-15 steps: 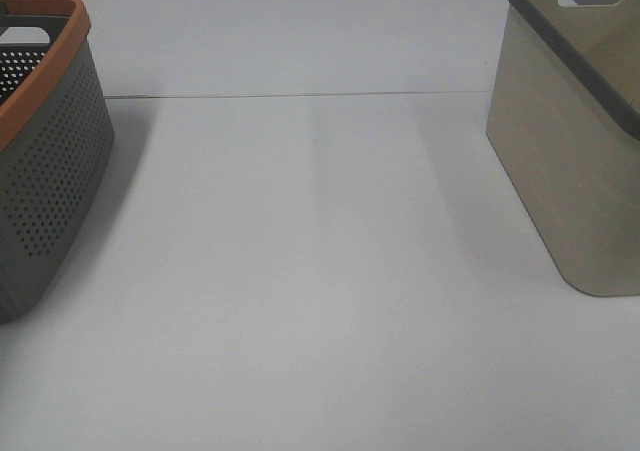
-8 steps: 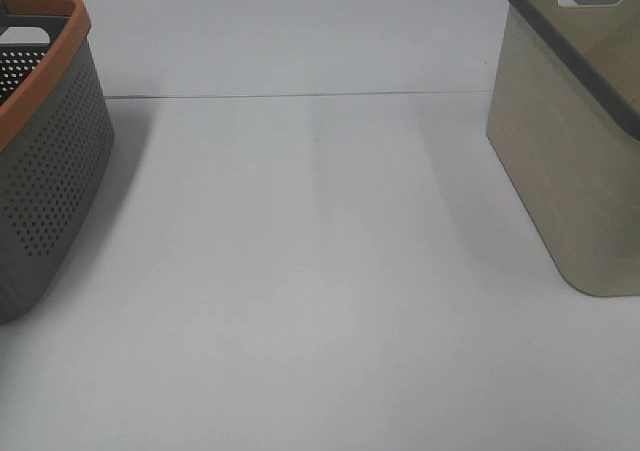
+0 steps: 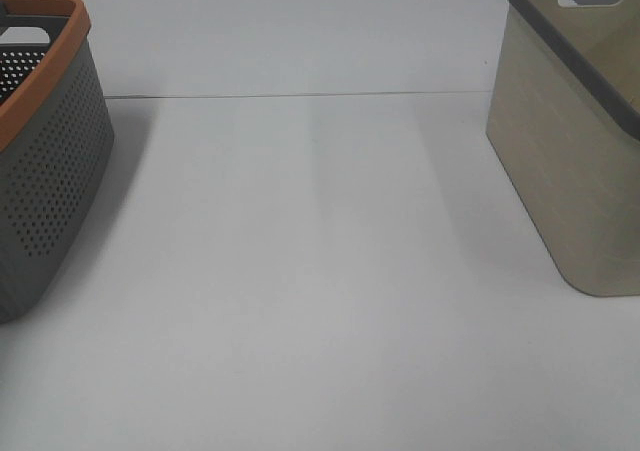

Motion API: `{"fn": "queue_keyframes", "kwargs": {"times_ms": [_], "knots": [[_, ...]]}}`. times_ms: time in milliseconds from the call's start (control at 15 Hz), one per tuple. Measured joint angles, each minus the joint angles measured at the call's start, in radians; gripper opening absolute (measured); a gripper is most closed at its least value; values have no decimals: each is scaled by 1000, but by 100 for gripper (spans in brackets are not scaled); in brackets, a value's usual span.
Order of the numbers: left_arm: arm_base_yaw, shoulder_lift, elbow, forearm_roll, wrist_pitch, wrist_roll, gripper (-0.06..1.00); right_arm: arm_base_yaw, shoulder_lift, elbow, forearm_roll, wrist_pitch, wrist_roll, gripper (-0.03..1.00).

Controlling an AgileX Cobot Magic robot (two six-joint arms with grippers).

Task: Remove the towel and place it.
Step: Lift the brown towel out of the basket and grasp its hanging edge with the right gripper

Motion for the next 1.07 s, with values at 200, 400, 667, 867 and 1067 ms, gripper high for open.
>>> {"fn": "queue_keyframes", "kwargs": {"times_ms": [200, 400, 667, 867, 1067], "knots": [[0, -64, -21, 0, 3, 0, 0, 0, 0, 0, 0, 0, 0, 74], [0, -130, -44, -58, 3, 0, 0, 0, 0, 0, 0, 0, 0, 74], [0, -242, -49, -129, 5, 0, 0, 0, 0, 0, 0, 0, 0, 74], [0, -343, -50, -224, 6, 12, 0, 0, 0, 0, 0, 0, 0, 74], [0, -429, -50, -374, -34, 60, 0, 0, 0, 0, 0, 0, 0, 74]]}}
